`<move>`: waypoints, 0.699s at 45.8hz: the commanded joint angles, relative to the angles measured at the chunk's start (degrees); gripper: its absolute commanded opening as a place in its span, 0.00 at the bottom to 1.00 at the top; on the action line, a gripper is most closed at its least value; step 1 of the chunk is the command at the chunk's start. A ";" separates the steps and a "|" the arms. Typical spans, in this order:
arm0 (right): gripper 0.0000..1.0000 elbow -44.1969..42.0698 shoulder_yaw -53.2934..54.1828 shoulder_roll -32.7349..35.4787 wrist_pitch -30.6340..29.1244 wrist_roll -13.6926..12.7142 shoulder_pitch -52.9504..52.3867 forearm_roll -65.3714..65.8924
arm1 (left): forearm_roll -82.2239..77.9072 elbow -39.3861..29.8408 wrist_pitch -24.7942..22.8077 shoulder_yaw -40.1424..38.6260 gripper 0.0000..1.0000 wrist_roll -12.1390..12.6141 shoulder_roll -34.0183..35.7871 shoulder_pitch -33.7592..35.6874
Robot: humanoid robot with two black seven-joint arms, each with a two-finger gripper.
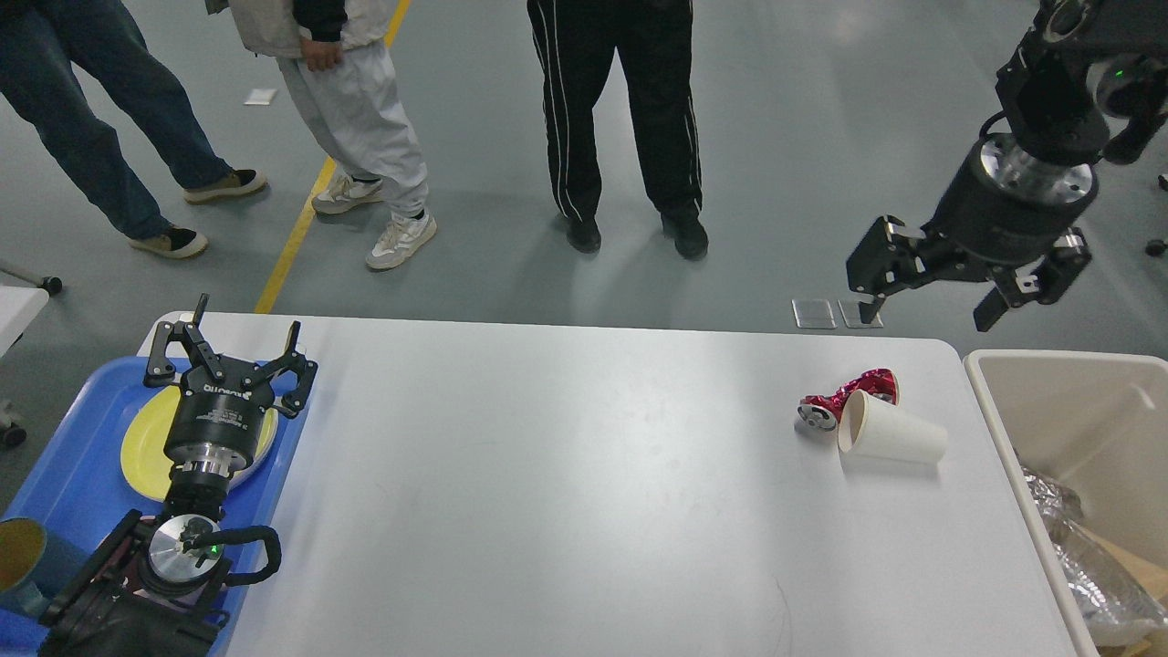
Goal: Tidy desktop
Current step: 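Raise the right gripper and move it over the white paper cup, then lower the right gripper and grasp the white paper cup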
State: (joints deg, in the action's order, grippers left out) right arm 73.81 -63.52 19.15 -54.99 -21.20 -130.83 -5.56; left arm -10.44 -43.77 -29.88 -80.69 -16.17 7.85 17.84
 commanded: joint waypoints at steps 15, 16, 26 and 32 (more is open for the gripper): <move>1.00 21.64 -2.66 -0.95 12.80 0.55 -10.33 -0.59 | -0.02 0.00 0.00 0.00 0.97 0.08 -0.03 0.01; 1.00 21.64 -2.84 -0.87 12.80 0.55 -10.24 -0.59 | -0.02 0.00 0.00 0.00 0.97 0.08 -0.03 0.01; 0.99 16.46 -3.63 -0.16 13.42 0.46 -2.60 -1.73 | -0.02 0.00 0.00 0.00 0.97 0.08 -0.03 0.01; 0.99 9.35 -3.89 0.54 15.87 0.46 5.12 -11.39 | -0.02 0.00 0.00 0.00 0.97 0.08 -0.03 0.01</move>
State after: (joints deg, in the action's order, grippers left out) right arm 88.96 -67.21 19.08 -41.14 -20.72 -132.24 -9.46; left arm -10.46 -43.77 -29.88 -80.68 -16.08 7.82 17.85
